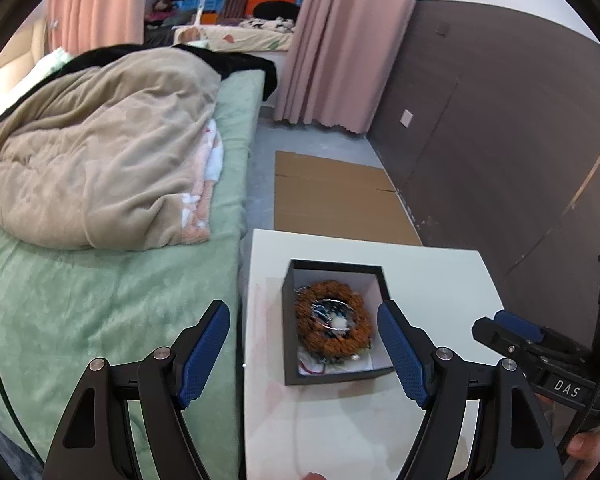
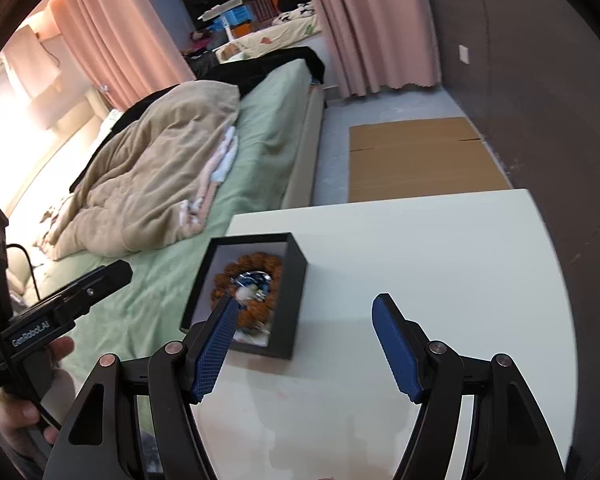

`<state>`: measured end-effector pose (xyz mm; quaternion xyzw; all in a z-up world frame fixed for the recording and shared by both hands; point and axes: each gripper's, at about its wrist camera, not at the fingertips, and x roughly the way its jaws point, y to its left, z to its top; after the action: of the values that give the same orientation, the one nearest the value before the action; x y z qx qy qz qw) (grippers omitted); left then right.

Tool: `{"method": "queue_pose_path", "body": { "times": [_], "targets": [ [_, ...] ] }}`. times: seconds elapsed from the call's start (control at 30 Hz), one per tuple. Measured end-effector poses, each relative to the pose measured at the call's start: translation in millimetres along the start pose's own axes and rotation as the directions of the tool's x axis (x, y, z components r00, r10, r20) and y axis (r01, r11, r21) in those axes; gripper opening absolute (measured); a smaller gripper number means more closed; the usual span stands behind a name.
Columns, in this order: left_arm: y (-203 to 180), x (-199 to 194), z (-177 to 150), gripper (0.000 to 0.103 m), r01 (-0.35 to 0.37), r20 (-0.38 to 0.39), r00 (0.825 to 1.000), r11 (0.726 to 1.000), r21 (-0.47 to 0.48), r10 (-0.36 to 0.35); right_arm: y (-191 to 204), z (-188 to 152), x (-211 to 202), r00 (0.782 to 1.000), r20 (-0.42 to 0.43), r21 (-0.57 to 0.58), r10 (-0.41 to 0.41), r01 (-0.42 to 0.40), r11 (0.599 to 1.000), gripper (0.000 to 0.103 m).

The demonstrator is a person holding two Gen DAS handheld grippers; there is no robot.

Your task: Organize jewelry

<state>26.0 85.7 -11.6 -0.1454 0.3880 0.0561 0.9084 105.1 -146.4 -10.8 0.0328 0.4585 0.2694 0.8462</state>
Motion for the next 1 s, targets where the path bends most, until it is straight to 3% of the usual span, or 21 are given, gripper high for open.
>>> {"method": "queue_pose_path", "body": {
  "times": [0.13,0.2,0.33,0.63,0.77,1.0],
  "targets": [
    [-16,-8,-7,0.096,0.024,0.017,1.000,0.999,0.026,-0.024,-9,-8,-18,0.999,0.015,0.001,-0.047,0.047,0.999,0.073],
    [-25,-13,-10,0.100,0.042,0.037,0.998,0.998,0.039,-0.044,-14,-12,-29,0.997,0.035,0.008,-0.075,0.075,0.997,0.091],
    [-41,-20,-18,0.103,0.063,0.073,0.995,0.996,0.062,-0.067,-29,-23,-53,0.992,0.083,0.043,-0.095,0.092,0.995,0.103],
    [-66,-33,-41,0.103,0.071,0.146,0.986,0.995,0.077,-0.081,-49,-55,-85,0.984,0.100,0.084,-0.147,0.139,0.987,0.103],
    [-68,-33,-42,0.103,0.054,0.138,0.988,0.995,0.085,-0.066,-49,-54,-92,0.977,0.117,0.050,-0.180,0.175,0.983,0.103],
    [-73,-41,-48,0.103,0.019,0.149,0.988,0.995,0.100,-0.034,-51,-61,-101,0.978,0.121,0.028,-0.169,0.166,0.986,0.103]
  ]
}}
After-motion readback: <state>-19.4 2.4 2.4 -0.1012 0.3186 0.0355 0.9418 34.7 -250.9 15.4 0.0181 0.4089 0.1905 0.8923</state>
